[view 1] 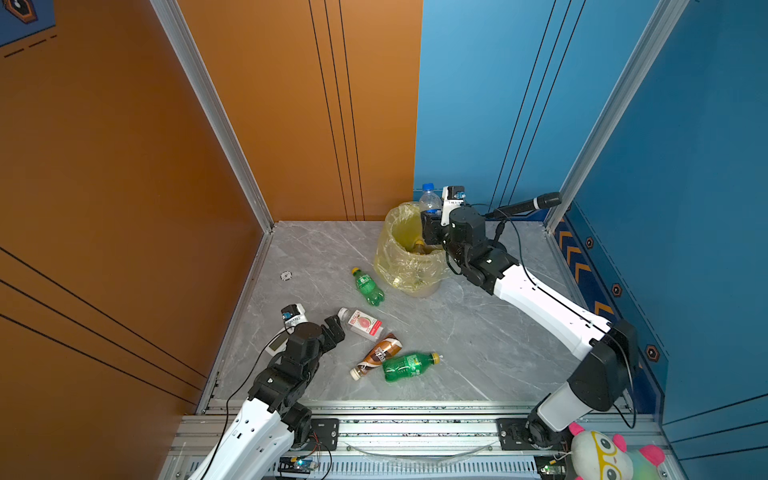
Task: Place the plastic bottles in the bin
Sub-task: 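Lift the second water bottle with the right gripper and drop it into the bin, then withdraw the right gripper from the bin while the left gripper approaches the guava juice bottle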
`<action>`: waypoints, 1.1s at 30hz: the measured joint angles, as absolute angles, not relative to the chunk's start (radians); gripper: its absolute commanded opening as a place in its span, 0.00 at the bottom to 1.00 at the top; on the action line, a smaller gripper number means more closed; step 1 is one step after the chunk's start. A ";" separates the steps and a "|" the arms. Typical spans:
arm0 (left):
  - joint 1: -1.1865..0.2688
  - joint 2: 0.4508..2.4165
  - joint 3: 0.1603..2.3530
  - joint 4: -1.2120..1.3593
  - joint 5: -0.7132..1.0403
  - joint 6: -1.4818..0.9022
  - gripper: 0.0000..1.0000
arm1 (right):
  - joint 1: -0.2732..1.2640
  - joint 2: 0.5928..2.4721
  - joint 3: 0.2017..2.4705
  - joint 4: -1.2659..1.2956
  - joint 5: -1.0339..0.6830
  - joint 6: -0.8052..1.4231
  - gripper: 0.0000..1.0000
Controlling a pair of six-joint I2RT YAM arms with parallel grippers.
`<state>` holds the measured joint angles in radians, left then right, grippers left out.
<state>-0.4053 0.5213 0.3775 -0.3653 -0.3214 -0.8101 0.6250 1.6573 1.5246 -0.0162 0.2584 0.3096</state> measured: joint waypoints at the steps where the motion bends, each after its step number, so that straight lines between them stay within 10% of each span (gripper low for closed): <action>1: -0.403 0.517 0.377 -0.368 -0.321 -0.810 0.98 | 0.624 1.676 1.536 -0.017 0.252 0.309 0.53; 6: -0.392 0.496 0.376 -0.379 -0.318 -0.812 0.98 | 0.622 1.740 1.565 -0.018 0.220 0.303 0.56; 15: -0.384 0.492 0.366 -0.387 -0.307 -0.813 0.98 | 0.622 1.733 1.570 -0.022 0.212 0.297 0.98; 33: -0.373 0.580 0.364 -0.340 -0.260 -0.820 0.98 | 0.645 1.037 0.759 -0.019 0.329 0.454 1.00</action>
<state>-0.3729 0.5800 0.3641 -0.3397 -0.2596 -0.8204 0.6445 1.0370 0.7589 -0.0193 0.3294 0.4538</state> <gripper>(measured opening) 0.977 0.995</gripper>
